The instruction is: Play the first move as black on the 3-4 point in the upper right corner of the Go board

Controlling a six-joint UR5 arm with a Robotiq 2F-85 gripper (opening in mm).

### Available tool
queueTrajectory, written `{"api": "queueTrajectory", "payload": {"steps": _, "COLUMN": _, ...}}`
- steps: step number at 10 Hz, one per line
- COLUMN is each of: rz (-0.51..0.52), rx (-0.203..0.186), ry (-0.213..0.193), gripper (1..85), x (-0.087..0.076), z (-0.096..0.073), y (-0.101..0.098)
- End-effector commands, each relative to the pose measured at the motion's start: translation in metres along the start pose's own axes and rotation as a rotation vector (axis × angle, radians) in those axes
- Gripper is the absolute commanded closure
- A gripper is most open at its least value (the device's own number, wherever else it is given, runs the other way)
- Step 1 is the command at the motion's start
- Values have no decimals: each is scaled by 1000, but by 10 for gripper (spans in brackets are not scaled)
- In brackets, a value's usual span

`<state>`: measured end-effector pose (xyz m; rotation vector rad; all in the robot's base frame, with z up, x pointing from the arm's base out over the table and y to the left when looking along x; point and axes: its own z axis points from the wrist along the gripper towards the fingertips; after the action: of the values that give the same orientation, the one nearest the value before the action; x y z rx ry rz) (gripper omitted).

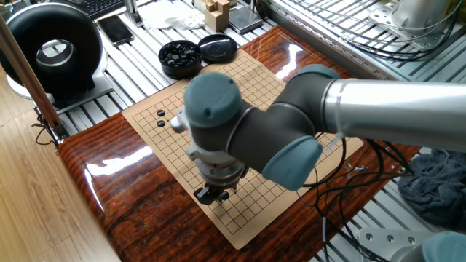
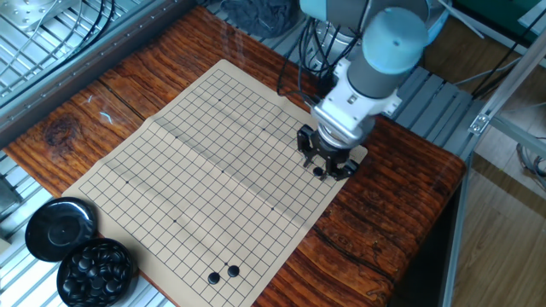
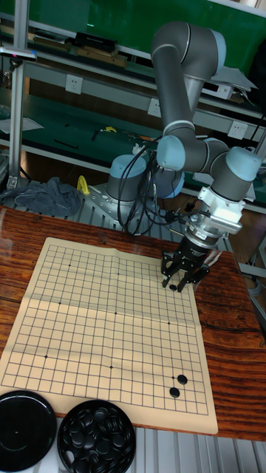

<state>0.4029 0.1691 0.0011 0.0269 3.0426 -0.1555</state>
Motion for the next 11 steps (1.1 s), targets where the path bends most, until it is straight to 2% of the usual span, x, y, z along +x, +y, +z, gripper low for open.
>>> {"api": "queueTrajectory", "payload": {"steps": 1, "rz": -13, "rx": -70, "ry": 8, "gripper": 397, "x": 4, "z": -9, "y": -3}}
{"api": "queueTrajectory", "payload": {"steps": 6, "rz": 1, "rx": -113, "ry": -2, "gripper": 397, "x": 0, "z": -25, "y": -12}}
{"api": "queueTrajectory", "payload": {"steps": 9, "rz": 4, "rx": -129, "ry": -43, "gripper": 513, "x": -16, "z": -25, "y": -12}}
{"api": "queueTrajectory", "payload": {"steps": 11, "rz": -3, "rx": -110, "ry": -41, "gripper": 650, "x": -28, "z": -29, "y": -20}}
